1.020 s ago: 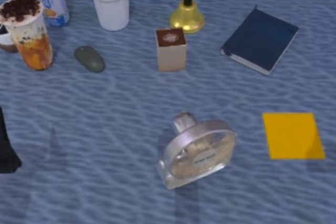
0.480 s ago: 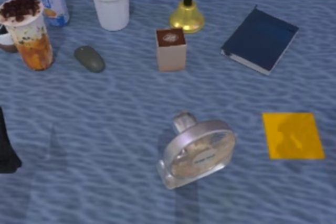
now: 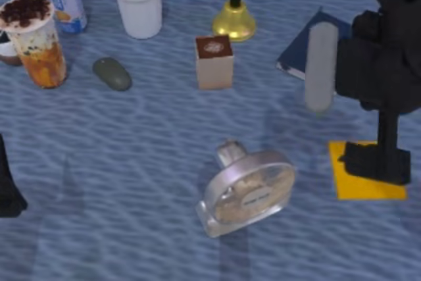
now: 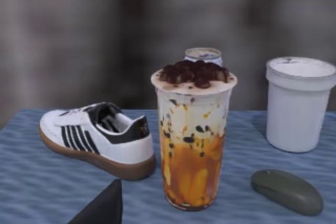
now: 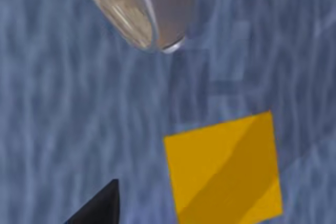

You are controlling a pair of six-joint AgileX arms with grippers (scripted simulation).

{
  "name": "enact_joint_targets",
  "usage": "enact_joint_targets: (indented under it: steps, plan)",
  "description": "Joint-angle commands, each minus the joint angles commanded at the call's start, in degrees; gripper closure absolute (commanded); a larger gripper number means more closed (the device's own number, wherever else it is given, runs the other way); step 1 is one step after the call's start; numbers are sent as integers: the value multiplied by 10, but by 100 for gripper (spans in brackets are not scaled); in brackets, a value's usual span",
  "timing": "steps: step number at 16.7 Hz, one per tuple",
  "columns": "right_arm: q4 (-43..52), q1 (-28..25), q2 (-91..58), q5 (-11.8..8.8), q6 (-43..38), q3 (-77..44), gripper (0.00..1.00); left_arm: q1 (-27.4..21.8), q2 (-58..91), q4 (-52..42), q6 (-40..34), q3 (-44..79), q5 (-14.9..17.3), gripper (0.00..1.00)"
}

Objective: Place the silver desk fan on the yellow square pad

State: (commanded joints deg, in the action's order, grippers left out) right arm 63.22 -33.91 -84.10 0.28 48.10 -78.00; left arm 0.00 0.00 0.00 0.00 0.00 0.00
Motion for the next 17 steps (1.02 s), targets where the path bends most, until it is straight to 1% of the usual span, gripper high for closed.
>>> enact_joint_targets:
  steps: [4, 8, 11, 17]
  plan:
    - [127, -74, -187, -1, 103, -183, 0, 0, 0, 0, 0, 0, 0, 0]
    - [201, -121, -293, -1, 169, -300, 0, 0, 0, 0, 0, 0, 0, 0]
    - [217, -132, -315, -1, 184, -325, 0, 0, 0, 0, 0, 0, 0, 0]
    - [206, -131, -313, -1, 185, -314, 0, 0, 0, 0, 0, 0, 0, 0]
